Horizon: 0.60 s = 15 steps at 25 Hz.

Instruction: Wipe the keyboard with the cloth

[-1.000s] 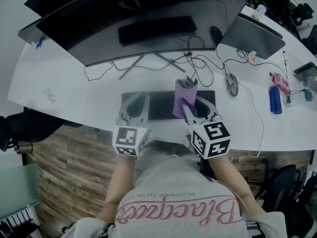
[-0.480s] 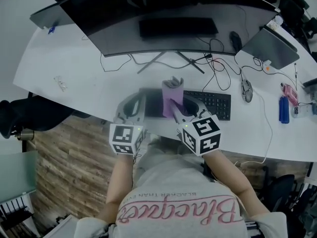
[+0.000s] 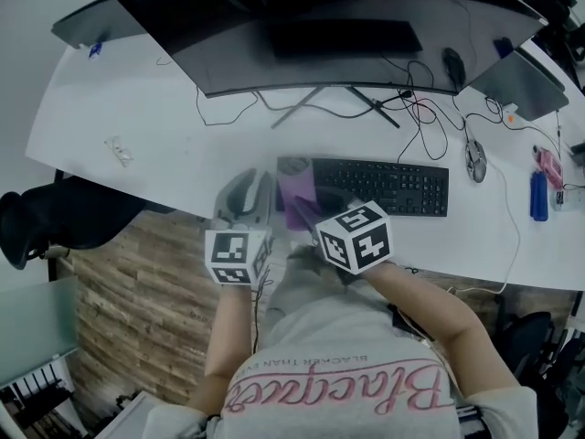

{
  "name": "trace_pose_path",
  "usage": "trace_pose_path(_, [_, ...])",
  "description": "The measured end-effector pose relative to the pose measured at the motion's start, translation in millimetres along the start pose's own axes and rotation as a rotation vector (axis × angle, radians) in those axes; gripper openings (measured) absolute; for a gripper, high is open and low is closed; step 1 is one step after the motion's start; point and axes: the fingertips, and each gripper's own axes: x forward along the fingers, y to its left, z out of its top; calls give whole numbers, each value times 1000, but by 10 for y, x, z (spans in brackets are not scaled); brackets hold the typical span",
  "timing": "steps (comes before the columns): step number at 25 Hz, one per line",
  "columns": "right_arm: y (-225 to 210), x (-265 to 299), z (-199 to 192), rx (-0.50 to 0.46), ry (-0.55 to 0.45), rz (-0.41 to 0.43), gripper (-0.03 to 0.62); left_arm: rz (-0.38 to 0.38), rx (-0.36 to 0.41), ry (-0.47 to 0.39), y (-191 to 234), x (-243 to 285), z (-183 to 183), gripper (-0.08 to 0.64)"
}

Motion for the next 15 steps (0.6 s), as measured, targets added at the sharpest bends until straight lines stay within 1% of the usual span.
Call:
trace_pose_path(3, [45,202,-109,17,47,-9,87,6,-19,6,160,-7,-92,58])
trace_pose_path(5, [64,309,-159,23,61,-21,87,-6,-33,15,220,7,-150,58])
trace_pose_path(9, [96,470,-267,35,89,-36,87,-27,-44,40,275,35,-252,58])
trace_pose_path(15, [53,661,-503,71,157,-63,87,-56,-51,89,294,76,-405,58])
